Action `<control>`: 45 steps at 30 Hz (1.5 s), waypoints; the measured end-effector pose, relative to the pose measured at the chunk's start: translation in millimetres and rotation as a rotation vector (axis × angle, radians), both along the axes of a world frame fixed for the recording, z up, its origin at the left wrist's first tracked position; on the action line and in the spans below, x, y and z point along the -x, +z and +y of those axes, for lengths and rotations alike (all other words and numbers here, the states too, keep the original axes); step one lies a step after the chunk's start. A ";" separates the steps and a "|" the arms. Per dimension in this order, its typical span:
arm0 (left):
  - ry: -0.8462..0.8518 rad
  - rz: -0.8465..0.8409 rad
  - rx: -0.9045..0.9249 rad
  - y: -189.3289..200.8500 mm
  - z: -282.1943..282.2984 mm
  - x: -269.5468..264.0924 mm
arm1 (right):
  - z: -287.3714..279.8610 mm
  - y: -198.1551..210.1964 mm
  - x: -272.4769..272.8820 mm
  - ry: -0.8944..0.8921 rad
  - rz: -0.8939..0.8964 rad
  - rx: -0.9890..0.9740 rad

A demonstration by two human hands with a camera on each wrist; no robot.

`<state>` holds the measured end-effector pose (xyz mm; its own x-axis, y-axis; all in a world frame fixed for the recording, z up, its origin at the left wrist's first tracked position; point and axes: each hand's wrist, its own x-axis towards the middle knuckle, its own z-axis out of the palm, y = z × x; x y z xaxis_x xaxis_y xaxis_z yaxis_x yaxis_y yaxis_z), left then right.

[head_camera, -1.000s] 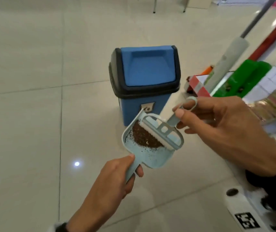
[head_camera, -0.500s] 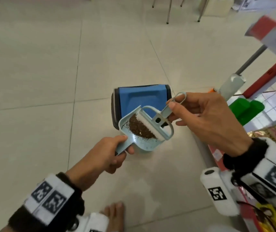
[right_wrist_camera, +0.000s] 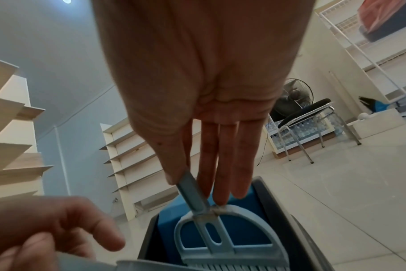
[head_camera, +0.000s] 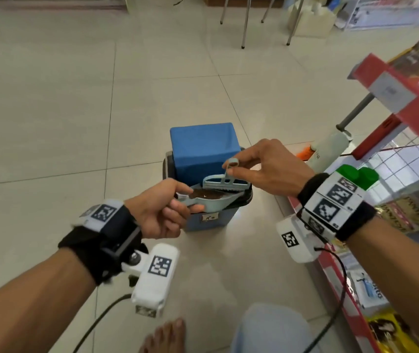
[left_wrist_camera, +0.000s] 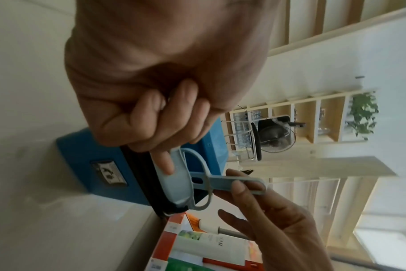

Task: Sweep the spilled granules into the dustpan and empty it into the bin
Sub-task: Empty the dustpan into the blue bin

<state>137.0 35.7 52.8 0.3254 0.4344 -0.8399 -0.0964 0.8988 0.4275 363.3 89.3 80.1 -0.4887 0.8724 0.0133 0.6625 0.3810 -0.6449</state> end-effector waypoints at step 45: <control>-0.054 1.100 -1.004 33.7 5.3 -9.7 | -32.9 19.5 2.5 -0.273 0.506 -0.259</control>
